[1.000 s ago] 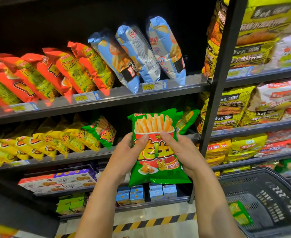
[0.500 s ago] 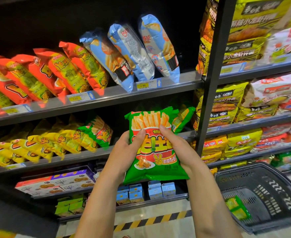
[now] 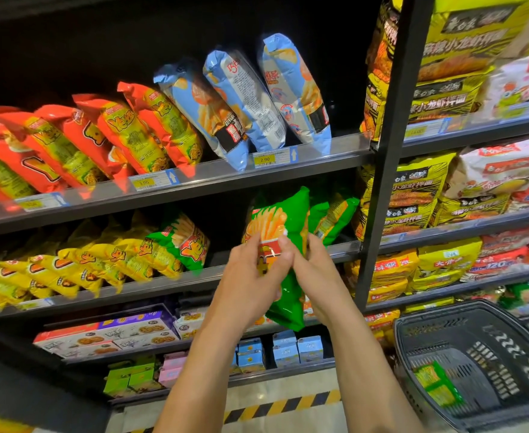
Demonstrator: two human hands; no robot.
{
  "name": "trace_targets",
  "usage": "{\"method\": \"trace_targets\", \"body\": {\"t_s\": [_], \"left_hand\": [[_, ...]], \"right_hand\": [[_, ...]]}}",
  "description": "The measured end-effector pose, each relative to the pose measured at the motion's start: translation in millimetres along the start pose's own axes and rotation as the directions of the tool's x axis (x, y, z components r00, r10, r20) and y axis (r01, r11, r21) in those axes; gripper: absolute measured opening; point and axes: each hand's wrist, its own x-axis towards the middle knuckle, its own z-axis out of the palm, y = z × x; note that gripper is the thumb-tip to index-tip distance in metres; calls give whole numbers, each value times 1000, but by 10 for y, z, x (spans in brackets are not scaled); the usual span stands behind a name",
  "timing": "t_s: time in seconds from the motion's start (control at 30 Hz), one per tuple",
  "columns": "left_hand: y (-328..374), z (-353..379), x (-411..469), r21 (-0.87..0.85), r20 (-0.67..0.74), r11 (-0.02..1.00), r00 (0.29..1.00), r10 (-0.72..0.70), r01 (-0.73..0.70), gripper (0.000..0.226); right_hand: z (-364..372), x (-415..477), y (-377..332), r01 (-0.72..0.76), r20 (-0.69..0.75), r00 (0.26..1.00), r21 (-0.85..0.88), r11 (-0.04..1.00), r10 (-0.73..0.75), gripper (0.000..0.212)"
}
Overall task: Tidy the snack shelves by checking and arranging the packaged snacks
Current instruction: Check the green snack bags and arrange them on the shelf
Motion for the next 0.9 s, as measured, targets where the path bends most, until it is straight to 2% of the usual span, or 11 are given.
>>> {"method": "trace_targets", "body": {"t_s": [0.07, 0.2, 0.33, 0.47, 0.6, 0.67, 0.73, 0.83, 0.9], "left_hand": [[-28, -5, 0, -40, 14, 998, 999, -44, 44, 74], [-61, -44, -36, -162, -22, 980, 993, -119, 114, 70], [-86, -115, -41, -349, -82, 924, 976, -200, 160, 76], [-110, -183, -81, -522, 10, 825, 969, -248, 217, 59], [-100, -223, -159, -582, 77, 789, 979, -187, 196, 44], [-112, -229, -186, -601, 92, 777, 982, -165, 187, 43], [-112, -234, -205, -633, 118, 751, 982, -146, 187, 37], [-155, -230, -195, -658, 188, 722, 975, -119, 215, 33], [-225, -244, -181, -674, 178, 710, 977, -114, 205, 27]], "right_hand": [[-13, -3, -2, -17, 41, 999, 13, 1000, 16, 73], [-65, -25, -33, 8, 44, 999, -2, 1000, -8, 33], [-150, -29, 4, 60, 9, 998, 6, 998, -60, 20], [-199, -39, 9, 99, -33, 995, 58, 993, -97, 32], [-206, -67, 1, -14, 50, 999, 171, 985, 5, 77], [-206, -121, -32, -90, 161, 986, 241, 966, 52, 69], [-207, -176, -91, -114, 209, 976, 256, 960, 60, 56], [-209, -215, -165, -25, 166, 986, 180, 983, -6, 57], [-168, -239, -222, 51, 92, 994, 78, 996, -58, 58]]}}
